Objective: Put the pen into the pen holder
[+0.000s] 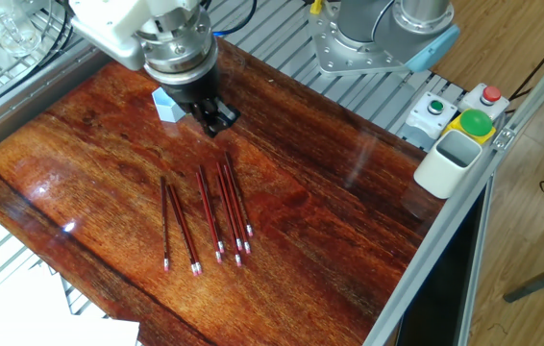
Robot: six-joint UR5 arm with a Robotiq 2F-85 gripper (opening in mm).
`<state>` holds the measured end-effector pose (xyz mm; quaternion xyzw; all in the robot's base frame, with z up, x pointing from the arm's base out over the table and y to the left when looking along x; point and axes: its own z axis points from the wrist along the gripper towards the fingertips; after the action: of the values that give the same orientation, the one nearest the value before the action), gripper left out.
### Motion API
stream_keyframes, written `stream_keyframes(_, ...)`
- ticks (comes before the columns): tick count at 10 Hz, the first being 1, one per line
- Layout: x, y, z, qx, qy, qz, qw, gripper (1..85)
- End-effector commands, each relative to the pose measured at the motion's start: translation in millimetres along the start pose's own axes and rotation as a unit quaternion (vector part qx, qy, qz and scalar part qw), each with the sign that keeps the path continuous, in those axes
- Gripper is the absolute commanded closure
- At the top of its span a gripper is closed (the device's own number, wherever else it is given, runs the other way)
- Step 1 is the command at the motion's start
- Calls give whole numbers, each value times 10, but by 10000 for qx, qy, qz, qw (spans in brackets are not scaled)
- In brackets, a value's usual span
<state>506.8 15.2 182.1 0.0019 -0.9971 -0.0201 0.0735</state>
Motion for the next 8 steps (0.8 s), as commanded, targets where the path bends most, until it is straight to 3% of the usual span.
stream_keyframes(1,82,46,65,-208,63,-40,9998,847)
stream_keyframes(5,36,57,268,-379,-361,-385,9979,830)
stream_keyframes(7,61,47,343,-363,-424,-705,9960,787)
stream_keyframes(8,102,95,347,-454,-422,-914,9939,757)
